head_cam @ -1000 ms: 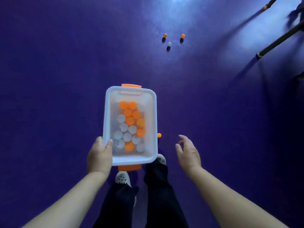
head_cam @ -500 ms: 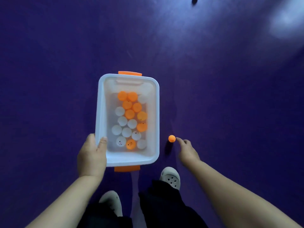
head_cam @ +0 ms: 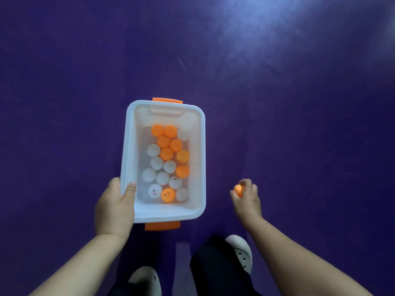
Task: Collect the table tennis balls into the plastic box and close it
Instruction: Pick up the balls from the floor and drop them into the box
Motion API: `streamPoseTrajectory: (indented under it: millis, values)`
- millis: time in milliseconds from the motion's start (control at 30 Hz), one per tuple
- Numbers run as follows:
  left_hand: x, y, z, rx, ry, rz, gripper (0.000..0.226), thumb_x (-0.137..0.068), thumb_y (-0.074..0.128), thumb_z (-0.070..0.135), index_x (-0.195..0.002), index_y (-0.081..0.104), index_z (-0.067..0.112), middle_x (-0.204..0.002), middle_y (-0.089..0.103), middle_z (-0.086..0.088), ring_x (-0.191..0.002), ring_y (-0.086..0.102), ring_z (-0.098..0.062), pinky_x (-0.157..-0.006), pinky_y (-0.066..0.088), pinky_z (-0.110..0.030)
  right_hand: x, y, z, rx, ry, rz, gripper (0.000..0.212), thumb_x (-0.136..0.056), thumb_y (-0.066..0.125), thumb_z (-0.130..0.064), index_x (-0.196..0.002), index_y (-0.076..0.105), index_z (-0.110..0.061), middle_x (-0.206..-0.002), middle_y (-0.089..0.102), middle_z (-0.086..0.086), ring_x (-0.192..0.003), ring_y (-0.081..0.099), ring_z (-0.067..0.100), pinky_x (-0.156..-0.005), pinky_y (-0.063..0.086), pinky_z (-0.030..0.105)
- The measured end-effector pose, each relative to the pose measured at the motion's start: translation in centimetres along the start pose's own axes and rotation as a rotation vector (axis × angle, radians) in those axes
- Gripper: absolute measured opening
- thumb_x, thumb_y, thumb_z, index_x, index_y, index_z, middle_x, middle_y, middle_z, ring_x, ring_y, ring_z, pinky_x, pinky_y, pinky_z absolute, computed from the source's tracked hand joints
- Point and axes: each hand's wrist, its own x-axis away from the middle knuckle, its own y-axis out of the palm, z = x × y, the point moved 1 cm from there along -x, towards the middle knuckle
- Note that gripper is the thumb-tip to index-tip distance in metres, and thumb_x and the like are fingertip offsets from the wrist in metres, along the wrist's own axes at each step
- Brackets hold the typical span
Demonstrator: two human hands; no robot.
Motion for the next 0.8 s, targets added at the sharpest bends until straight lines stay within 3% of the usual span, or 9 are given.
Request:
streamPoseTrajectory:
  millis: [100,233,367,467,633,700,800]
  values:
    - [2.2,-2.3,2.8,0.017,-0.032,-0.031,0.024,-0.095,0.049,0.025,-0.077,0.045,0.009,-0.068,0.051,0.001,-0.062,0.046,-0.02,-0.05,0.031,-0.028,4.0,-4.7,-4.9,-0.323,-0.109,0.142,0.032,-0.091,0.056,-0.031,-0.118,0.045,-0.019,-0.11,0.052,0.002,-0.092,0.054,0.021,-0.078,0.049,0.036]
    - [6.3,-6.5,8.2,-0.017,-0.039,-0.092,0.025,-0.094,0.049,0.026,-0.078,0.045,0.007,-0.069,0.053,-0.004,-0.065,0.048,-0.027,-0.051,0.031,-0.031,11.7,-12.5,-11.5,-0.48,-0.38,0.21,0.04,-0.084,0.058,-0.037,-0.119,0.049,-0.019,-0.101,0.05,-0.018,-0.089,0.054,-0.002,-0.074,0.044,0.007]
    - [10.9,-11.5,15.6,-0.011,-0.061,-0.137,0.024,-0.094,0.049,0.027,-0.076,0.045,0.012,-0.072,0.053,-0.005,-0.067,0.049,-0.028,-0.054,0.031,-0.033,17.9,-20.4,-16.9,-0.374,-0.56,0.063,0.046,-0.082,0.053,-0.042,-0.122,0.048,-0.019,-0.099,0.042,-0.022,-0.072,0.05,0.002,-0.065,0.044,0.01]
    - [13.7,-15.6,22.4,0.019,-0.041,-0.14,0.032,-0.094,0.05,0.026,-0.066,0.036,0.019,-0.064,0.046,-0.001,-0.061,0.044,-0.023,-0.05,0.028,-0.031,20.8,-27.5,-19.8,-0.335,-0.559,0.1,0.033,-0.088,0.056,-0.024,-0.119,0.051,-0.017,-0.099,0.039,-0.022,-0.067,0.048,0.002,-0.064,0.046,0.017]
    - [16.1,-22.0,33.1,0.013,0.032,-0.121,0.03,-0.095,0.048,0.028,-0.07,0.04,0.013,-0.068,0.051,-0.005,-0.061,0.047,-0.024,-0.048,0.028,-0.03,23.0,-40.3,-23.8,-0.253,-0.608,0.175,0.021,-0.087,0.056,-0.006,-0.107,0.06,-0.009,-0.097,0.059,-0.001,-0.076,0.053,0.008,-0.07,0.047,0.028]
    - [16.5,-24.1,37.0,0.028,0.075,-0.093,0.029,-0.094,0.049,0.028,-0.074,0.043,0.007,-0.07,0.053,-0.008,-0.064,0.05,-0.028,-0.049,0.03,-0.031,23.3,-44.9,-25.3,-0.204,-0.618,0.181,0.019,-0.089,0.053,-0.007,-0.106,0.061,-0.009,-0.097,0.064,0.003,-0.077,0.054,0.014,-0.068,0.044,0.029]
    - [16.9,-26.8,42.0,0.048,0.118,-0.045,0.032,-0.094,0.049,0.027,-0.069,0.037,0.012,-0.069,0.051,-0.008,-0.065,0.049,-0.032,-0.052,0.029,-0.034,23.8,-50.5,-27.4,-0.114,-0.637,0.175,0.017,-0.09,0.051,-0.011,-0.103,0.061,-0.011,-0.095,0.065,0.002,-0.074,0.048,0.009,-0.064,0.037,0.025]
